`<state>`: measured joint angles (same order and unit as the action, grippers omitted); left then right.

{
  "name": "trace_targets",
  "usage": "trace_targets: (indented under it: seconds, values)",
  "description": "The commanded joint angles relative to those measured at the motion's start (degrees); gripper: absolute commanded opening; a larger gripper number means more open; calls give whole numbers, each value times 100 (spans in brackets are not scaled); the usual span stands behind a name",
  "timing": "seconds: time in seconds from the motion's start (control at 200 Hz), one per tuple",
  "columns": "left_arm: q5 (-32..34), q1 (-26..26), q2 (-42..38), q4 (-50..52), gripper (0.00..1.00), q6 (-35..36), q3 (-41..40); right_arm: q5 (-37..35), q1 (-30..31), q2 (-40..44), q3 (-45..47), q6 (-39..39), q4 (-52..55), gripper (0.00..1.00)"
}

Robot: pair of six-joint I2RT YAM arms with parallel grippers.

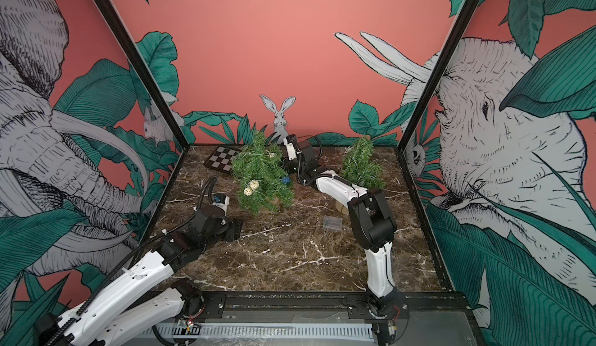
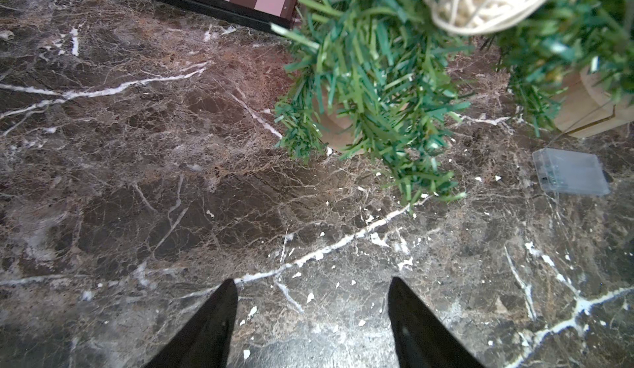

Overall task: Wrap string light around the christmas tree
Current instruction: Wrap the light string around the Christmas tree.

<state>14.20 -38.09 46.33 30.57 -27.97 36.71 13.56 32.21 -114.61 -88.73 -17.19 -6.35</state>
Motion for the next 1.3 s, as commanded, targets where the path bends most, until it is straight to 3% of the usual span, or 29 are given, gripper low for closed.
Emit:
trace_targets:
  seconds: [0.0,0.36,0.68,0.905,1.15,1.215,1.295]
  values:
    - [100,27,-30,81,71,-8,83,-132,-30,346,85,88,-23,34]
    - [114,38,54,37,71,71,139,-529,-48,931,83,300,923,49]
    - [158,38,304,-90,71,266,365,-1290,-43,1656,124,811,2099,52]
    - [483,56,429,-128,71,687,612,-1267,240,2464,539,918,2491,49]
    - [773,64,348,-231,71,874,636,-2496,1440,3723,1773,706,3335,44]
    - [871,64,307,-232,71,952,621,-2907,1710,4055,2034,341,3888,41]
    - [964,61,276,-215,72,1040,652,-3170,1754,4504,2446,-820,4865,31]
